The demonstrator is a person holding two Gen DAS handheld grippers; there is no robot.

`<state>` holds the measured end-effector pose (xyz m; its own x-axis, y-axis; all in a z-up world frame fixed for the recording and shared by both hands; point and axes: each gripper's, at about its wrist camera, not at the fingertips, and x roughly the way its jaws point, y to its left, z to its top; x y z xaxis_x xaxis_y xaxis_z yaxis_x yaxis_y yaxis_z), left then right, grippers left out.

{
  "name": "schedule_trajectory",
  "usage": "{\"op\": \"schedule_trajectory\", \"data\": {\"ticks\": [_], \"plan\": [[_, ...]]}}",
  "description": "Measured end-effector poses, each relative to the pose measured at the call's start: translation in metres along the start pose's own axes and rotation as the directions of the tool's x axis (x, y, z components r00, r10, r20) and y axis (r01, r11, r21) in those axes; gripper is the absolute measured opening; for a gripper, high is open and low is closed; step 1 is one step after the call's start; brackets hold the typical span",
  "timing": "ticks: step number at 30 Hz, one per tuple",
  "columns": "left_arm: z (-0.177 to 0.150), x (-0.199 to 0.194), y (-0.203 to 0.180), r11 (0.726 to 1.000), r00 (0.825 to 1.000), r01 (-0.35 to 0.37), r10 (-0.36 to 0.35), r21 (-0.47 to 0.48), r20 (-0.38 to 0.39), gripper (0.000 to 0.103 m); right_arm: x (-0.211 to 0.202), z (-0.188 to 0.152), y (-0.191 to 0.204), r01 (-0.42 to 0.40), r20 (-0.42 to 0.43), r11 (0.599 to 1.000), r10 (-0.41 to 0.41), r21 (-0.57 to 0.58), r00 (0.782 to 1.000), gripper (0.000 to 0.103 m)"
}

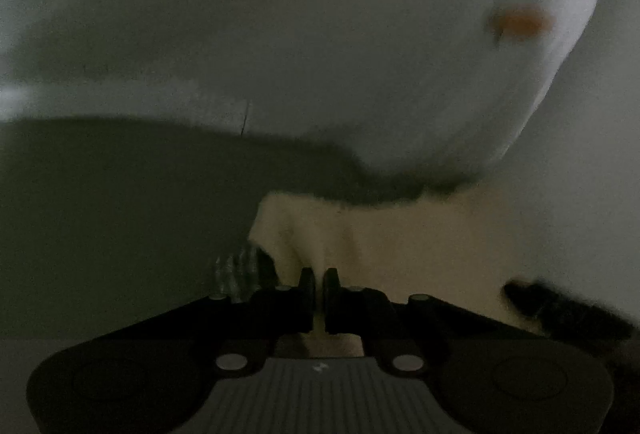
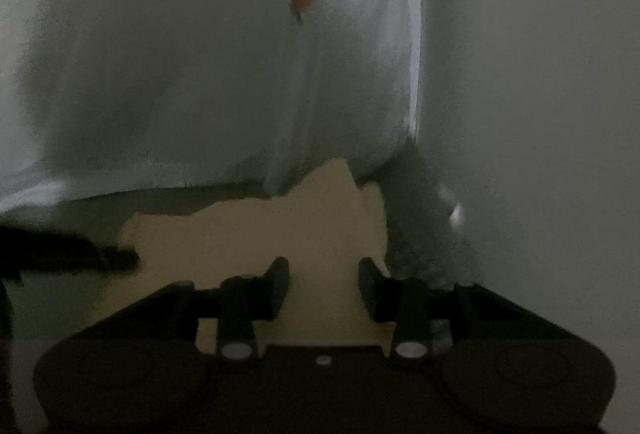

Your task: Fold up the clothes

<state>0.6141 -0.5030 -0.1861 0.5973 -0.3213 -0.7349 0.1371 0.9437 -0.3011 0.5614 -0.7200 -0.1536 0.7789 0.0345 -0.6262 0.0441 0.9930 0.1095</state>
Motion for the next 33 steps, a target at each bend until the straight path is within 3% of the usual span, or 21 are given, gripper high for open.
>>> {"op": "schedule_trajectory", "data": {"ticks": [3,6,9,11,12,15,18,19,20,21,24,25,28,30,33], "plan": [[0.004,-0.017,0.003,1.0,0.999,0.02,-0.02,0.001,0.03,0.01,0.0,0.003,0.001,0.016,-0.033,0.999,-0.015,0.044,0.999,0.04],[0.013,-0.056,0.008,0.998,0.993,0.055,-0.055,0.0,0.105,0.014,-0.036,0.011,0.014,0.079,0.033,0.997,-0.079,0.005,0.996,0.054],[0.013,-0.119,0.018,0.999,0.979,0.042,-0.048,0.035,0.199,0.033,-0.091,0.009,0.029,0.054,0.111,0.998,-0.057,0.027,0.992,0.07],[0.003,-0.169,0.028,0.998,0.964,0.023,-0.039,0.064,0.264,0.044,-0.129,0.004,0.042,0.034,0.168,0.999,-0.039,0.033,0.985,0.088],[-0.003,-0.192,0.034,0.997,0.956,0.004,-0.029,0.083,0.292,0.053,-0.15,-0.002,0.052,0.03,0.201,0.999,-0.036,0.033,0.979,0.089],[-0.036,-0.268,0.05,0.989,0.919,-0.096,0.044,0.115,0.392,0.082,-0.208,-0.02,0.083,0.016,0.278,0.999,-0.027,0.043,0.96,0.096],[-0.078,-0.343,0.073,0.98,0.846,-0.192,0.144,0.041,0.514,0.103,-0.258,-0.044,0.113,-0.043,0.333,0.996,0.016,0.075,0.943,0.103],[-0.094,-0.368,0.083,0.98,0.82,-0.2,0.162,0.01,0.548,0.103,-0.271,-0.051,0.125,-0.068,0.335,0.995,0.04,0.07,0.941,0.103],[-0.108,-0.391,0.094,0.98,0.809,-0.199,0.171,-0.01,0.562,0.103,-0.284,-0.059,0.137,-0.091,0.336,0.994,0.065,0.062,0.94,0.103],[-0.118,-0.41,0.103,0.979,0.808,-0.2,0.179,-0.024,0.561,0.103,-0.295,-0.066,0.152,-0.103,0.328,0.994,0.087,0.03,0.941,0.103],[-0.138,-0.459,0.131,0.982,0.848,-0.19,0.169,-0.01,0.502,0.103,-0.325,-0.084,0.197,-0.1,0.322,0.992,0.12,-0.079,0.939,0.103],[-0.144,-0.476,0.141,0.984,0.849,-0.18,0.16,-0.01,0.504,0.103,-0.332,-0.091,0.212,-0.102,0.327,0.988,0.136,-0.119,0.935,0.103],[-0.163,-0.522,0.176,0.989,0.819,-0.145,0.134,-0.025,0.558,0.103,-0.369,-0.112,0.27,-0.061,0.369,0.978,0.133,-0.2,0.92,0.103],[-0.175,-0.55,0.2,0.991,0.808,-0.13,0.125,-0.033,0.576,0.103,-0.394,-0.125,0.307,-0.043,0.39,0.98,0.118,-0.194,0.913,0.103],[-0.198,-0.593,0.231,0.986,0.795,-0.167,0.121,0.024,0.595,0.103,-0.423,-0.148,0.358,-0.054,0.377,0.988,0.106,-0.147,0.92,0.103]]}}
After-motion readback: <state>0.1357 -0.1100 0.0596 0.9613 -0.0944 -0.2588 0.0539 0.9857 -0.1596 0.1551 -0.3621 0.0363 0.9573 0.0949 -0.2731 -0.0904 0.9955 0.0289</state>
